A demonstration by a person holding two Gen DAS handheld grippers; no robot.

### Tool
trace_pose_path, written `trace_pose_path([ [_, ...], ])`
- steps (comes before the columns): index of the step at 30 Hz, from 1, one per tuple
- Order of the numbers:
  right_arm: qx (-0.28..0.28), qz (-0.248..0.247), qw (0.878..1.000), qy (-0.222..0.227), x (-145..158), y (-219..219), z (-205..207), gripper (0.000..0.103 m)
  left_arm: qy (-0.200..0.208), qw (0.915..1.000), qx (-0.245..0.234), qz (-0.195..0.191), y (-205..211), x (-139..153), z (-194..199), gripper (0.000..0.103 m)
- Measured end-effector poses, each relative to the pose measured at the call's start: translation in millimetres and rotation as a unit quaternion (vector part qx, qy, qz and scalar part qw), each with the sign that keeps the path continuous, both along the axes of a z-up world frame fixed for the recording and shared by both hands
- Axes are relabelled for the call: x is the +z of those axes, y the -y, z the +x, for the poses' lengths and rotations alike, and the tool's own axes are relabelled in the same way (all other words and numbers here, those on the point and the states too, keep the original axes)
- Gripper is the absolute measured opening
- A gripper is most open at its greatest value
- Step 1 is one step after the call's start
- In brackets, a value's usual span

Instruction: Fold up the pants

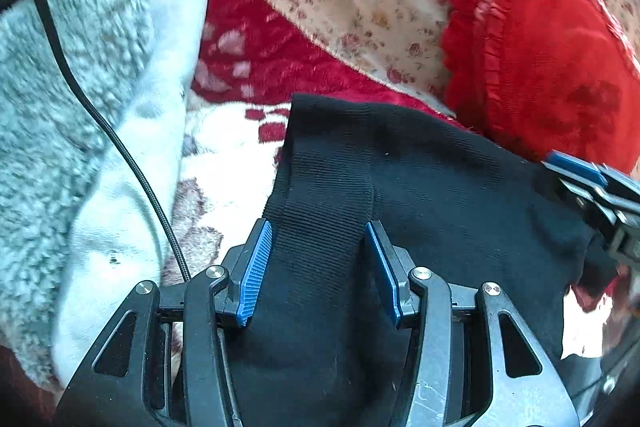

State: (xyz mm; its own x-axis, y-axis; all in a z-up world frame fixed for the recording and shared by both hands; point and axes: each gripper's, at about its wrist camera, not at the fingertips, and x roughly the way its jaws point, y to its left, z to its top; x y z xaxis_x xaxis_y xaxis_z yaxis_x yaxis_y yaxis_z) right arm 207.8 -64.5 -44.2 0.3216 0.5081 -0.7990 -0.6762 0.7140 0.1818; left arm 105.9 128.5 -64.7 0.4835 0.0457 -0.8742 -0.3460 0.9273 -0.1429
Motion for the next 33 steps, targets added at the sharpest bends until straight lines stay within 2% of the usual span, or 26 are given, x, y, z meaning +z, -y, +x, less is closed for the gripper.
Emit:
trace_pose_path([
  [4, 0.046, -0.040, 0.998, -0.011, -21.1, -34.1, 26.3, 0.056, -0.001, 1.0000, -0.003, 0.007, -1.2, -1.2, 7.5, 0.048],
  [7, 0.068, -0.070, 0.995, -0.030, -43.1, -48.9, 40.1, 0.056, -0.004, 0.9999, 0.009, 0.006, -4.3, -5.1, 7.8, 0.057],
  [9, 0.069, -0.067, 0.994, -0.054, -56.5, -50.8, 46.9, 0.054, -0.005, 0.9999, 0.014, 0.004, -5.1, -6.5, 8.2, 0.059],
  [11, 0.061, -0.039, 0.996, -0.058, -57.1, -44.1, 47.3, 0.037, -0.004, 0.9999, 0.014, 0.005, -4.8, -6.9, 8.6, 0.059],
  [13, 0.059, -0.033, 0.997, -0.031, -50.1, -40.9, 39.0, 0.012, -0.004, 0.9998, 0.014, 0.010, -3.4, -6.4, 8.0, 0.059],
  [18, 0.048, -0.024, 0.999, 0.005, -30.9, -33.0, 14.1, 0.006, 0.000, 0.9998, 0.017, 0.006, -4.8, -6.0, 9.3, 0.059],
  [21, 0.037, -0.008, 0.999, 0.017, -18.1, -25.9, -3.1, 0.006, 0.013, 0.9997, 0.014, -0.018, -8.5, 4.4, 1.1, 0.059],
  [27, 0.017, 0.025, 0.999, 0.038, 8.8, -4.2, -68.1, 0.005, 0.059, 0.9972, 0.007, -0.044, -17.4, 45.1, -46.2, 0.059],
  [29, 0.011, 0.041, 0.998, 0.034, 13.5, 4.5, -97.3, 0.005, 0.073, 0.9958, 0.004, -0.056, -20.3, 55.0, -65.3, 0.060],
  [31, 0.005, 0.062, 0.998, 0.021, 13.7, 11.9, -121.6, 0.005, 0.076, 0.9958, 0.005, -0.051, -23.7, 58.2, -86.4, 0.067],
  [33, 0.002, 0.079, 0.997, 0.009, 9.0, 14.6, -148.4, 0.005, 0.072, 0.9962, 0.006, -0.049, -26.5, 57.2, -103.6, 0.069],
])
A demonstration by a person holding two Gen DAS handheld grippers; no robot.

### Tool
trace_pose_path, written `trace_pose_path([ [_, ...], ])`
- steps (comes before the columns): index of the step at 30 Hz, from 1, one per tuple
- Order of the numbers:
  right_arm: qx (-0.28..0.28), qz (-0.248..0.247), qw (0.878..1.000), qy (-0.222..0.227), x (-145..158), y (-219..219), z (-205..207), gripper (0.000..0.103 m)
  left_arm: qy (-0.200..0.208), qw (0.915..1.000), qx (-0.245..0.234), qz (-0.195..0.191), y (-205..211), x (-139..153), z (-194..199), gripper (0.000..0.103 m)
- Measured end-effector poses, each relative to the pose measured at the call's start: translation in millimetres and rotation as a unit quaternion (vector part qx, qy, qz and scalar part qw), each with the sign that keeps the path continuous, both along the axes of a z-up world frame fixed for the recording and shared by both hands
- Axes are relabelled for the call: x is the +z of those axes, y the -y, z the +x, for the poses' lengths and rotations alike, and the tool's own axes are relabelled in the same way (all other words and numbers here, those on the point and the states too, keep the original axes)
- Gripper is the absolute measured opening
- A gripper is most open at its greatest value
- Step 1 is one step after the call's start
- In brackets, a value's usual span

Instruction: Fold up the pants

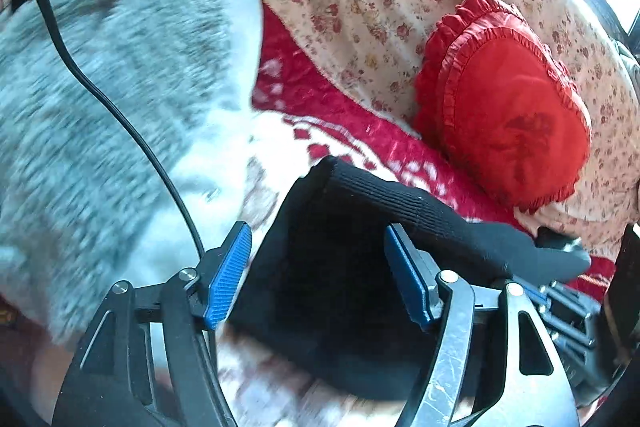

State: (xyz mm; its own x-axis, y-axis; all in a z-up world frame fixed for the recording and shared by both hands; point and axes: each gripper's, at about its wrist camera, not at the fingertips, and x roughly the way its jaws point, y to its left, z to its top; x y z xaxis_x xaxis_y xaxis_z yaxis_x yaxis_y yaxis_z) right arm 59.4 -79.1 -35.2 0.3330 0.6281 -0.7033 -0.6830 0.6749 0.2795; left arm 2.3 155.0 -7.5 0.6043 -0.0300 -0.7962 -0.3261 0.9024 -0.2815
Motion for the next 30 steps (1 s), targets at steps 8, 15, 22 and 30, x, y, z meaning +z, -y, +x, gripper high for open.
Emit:
trace_pose_path([
  [8, -0.020, 0.036, 0.995, -0.086, -50.9, -1.9, -47.8, 0.005, -0.006, 0.9990, 0.009, -0.044, -8.8, -11.9, -33.5, 0.070],
  [15, -0.027, 0.051, 0.992, -0.108, -57.5, 1.5, -44.2, 0.005, 0.014, 0.9984, 0.009, -0.054, -18.0, -11.0, -56.6, 0.077],
  [22, -0.026, 0.054, 0.991, -0.117, -59.3, 3.9, -41.0, 0.005, -0.005, 0.9983, -0.002, -0.057, -10.2, -18.8, -52.7, 0.087],
  [30, -0.032, 0.099, 0.987, -0.126, -36.2, 12.9, -33.6, 0.005, 0.002, 0.9938, -0.031, -0.107, 26.7, -13.2, -43.9, 0.087],
])
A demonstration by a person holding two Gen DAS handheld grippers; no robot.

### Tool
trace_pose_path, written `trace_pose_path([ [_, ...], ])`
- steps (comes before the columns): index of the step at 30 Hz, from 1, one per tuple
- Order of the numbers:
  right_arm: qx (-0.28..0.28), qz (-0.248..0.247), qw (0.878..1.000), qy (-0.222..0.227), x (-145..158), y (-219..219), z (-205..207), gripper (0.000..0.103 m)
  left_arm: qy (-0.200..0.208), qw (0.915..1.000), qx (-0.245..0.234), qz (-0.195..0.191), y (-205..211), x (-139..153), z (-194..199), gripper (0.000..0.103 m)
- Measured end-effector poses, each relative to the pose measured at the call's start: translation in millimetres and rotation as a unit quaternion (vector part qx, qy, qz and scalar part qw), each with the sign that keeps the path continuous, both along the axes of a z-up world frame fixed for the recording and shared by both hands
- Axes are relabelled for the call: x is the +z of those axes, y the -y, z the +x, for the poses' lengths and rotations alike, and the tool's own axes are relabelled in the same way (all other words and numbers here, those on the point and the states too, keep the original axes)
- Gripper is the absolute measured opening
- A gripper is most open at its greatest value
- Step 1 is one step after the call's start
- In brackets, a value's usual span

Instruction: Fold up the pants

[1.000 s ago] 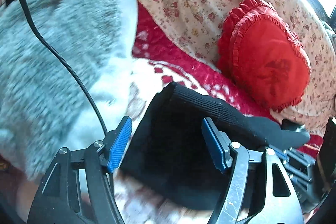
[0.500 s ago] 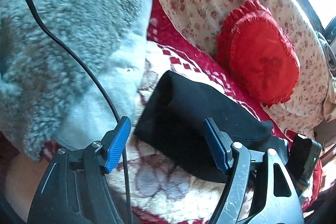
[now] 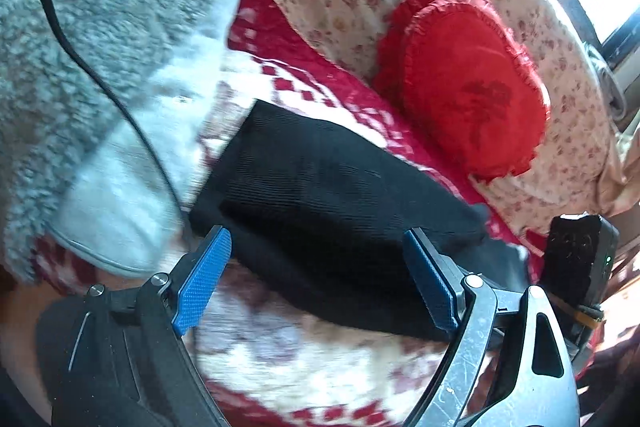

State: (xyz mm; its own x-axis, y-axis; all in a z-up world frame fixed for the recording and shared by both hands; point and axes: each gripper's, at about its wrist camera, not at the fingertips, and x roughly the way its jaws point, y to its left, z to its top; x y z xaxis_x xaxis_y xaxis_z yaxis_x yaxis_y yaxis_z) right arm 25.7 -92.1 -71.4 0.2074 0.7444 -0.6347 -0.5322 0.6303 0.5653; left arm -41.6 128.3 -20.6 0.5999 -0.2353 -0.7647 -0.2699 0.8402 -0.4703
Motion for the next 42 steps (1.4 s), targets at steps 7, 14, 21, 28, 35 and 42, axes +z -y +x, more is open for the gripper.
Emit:
trace_pose_path([
  [7, -0.003, 0.003, 1.000, 0.004, 5.4, 1.2, -6.7, 0.005, 0.011, 0.9968, 0.037, -0.071, -0.4, -13.5, 34.5, 0.085],
  [14, 0.008, -0.012, 1.000, 0.025, 15.8, -2.5, -23.0, 0.005, 0.039, 0.9991, 0.015, -0.001, -14.3, 16.1, 16.8, 0.029],
  [21, 0.036, -0.043, 0.998, 0.024, -5.4, -41.5, -40.4, 0.006, -0.015, 0.9976, 0.035, 0.059, -31.5, -15.2, 17.2, 0.029],
  [28, 0.023, -0.033, 0.999, -0.007, -19.7, -30.4, -36.5, 0.017, 0.010, 0.9958, 0.037, 0.084, -26.5, 6.5, 11.3, 0.030],
  [35, -0.031, -0.034, 0.999, 0.020, 2.6, 40.3, -49.5, 0.018, 0.010, 0.9959, -0.012, 0.090, 10.6, 12.3, 19.2, 0.037],
  [42, -0.182, -0.037, 0.982, -0.030, -22.7, 156.7, -55.7, 0.025, -0.013, 0.9921, -0.063, 0.107, 58.2, -10.8, 34.7, 0.043],
])
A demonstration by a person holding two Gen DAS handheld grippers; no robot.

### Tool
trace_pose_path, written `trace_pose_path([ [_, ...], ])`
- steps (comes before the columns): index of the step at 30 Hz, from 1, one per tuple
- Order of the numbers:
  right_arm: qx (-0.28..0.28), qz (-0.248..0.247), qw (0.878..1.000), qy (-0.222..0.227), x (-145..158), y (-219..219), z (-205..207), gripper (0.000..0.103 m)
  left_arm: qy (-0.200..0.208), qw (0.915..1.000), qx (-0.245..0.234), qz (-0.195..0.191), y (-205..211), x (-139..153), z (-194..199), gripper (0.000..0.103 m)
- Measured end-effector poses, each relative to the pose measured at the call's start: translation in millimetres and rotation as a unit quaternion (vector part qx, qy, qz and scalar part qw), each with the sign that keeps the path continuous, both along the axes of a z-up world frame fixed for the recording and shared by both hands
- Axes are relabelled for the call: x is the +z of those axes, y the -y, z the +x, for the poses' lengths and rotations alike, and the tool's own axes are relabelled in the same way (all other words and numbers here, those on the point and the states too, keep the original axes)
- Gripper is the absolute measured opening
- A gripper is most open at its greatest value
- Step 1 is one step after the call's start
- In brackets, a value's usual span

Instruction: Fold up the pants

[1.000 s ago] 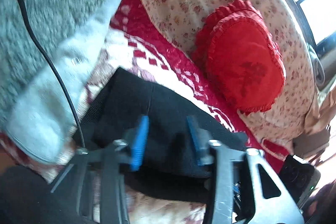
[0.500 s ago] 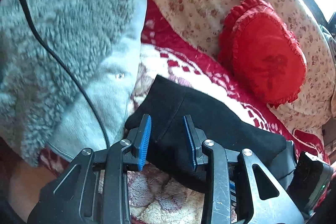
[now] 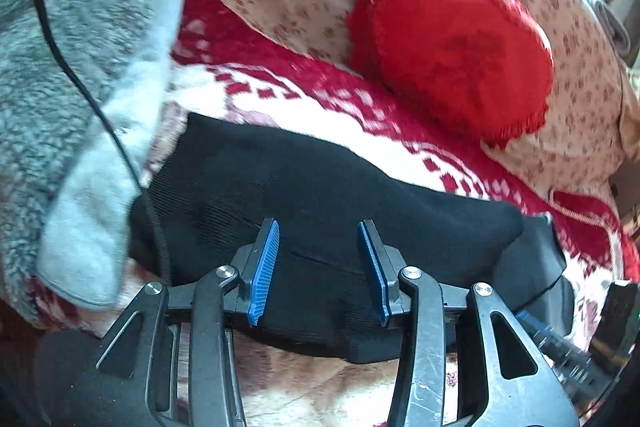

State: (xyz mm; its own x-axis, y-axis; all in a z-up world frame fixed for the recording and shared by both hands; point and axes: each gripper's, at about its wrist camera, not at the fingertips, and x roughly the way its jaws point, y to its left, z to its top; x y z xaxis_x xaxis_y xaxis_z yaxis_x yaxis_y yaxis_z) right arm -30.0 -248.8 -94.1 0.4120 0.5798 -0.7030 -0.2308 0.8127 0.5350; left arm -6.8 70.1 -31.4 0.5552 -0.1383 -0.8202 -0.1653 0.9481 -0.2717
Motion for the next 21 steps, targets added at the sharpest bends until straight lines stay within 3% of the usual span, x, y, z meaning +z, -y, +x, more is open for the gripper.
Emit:
trace_pose_path([
  [3, -0.058, 0.017, 0.998, -0.004, -7.4, 32.7, 5.9, 0.036, -0.011, 0.9996, -0.013, 0.022, 15.1, -12.6, 4.7, 0.052],
  [6, -0.083, 0.061, 0.994, -0.022, -18.7, 49.1, 18.5, 0.036, -0.002, 0.9987, -0.017, 0.048, 22.0, -15.4, 7.2, 0.055],
  [9, -0.108, 0.109, 0.988, -0.022, -24.7, 56.6, 29.5, 0.036, -0.005, 0.9990, -0.012, 0.042, 19.3, -17.0, 10.7, 0.055],
  [11, -0.126, 0.139, 0.982, -0.023, -26.9, 60.2, 34.7, 0.031, -0.006, 0.9992, -0.011, 0.039, 18.4, -16.7, 11.6, 0.055],
  [13, -0.128, 0.131, 0.983, -0.014, -23.4, 59.4, 34.2, 0.010, -0.006, 0.9991, -0.012, 0.040, 18.4, -16.5, 11.6, 0.055],
  [17, -0.113, 0.084, 0.990, 0.021, -2.0, 60.0, 16.8, 0.005, -0.009, 0.9990, -0.016, 0.042, 19.2, -14.0, 9.8, 0.055],
  [21, -0.087, 0.034, 0.995, 0.023, 17.6, 60.3, -9.0, 0.004, -0.012, 0.9992, -0.020, 0.031, 19.9, -9.6, 2.7, 0.055],
])
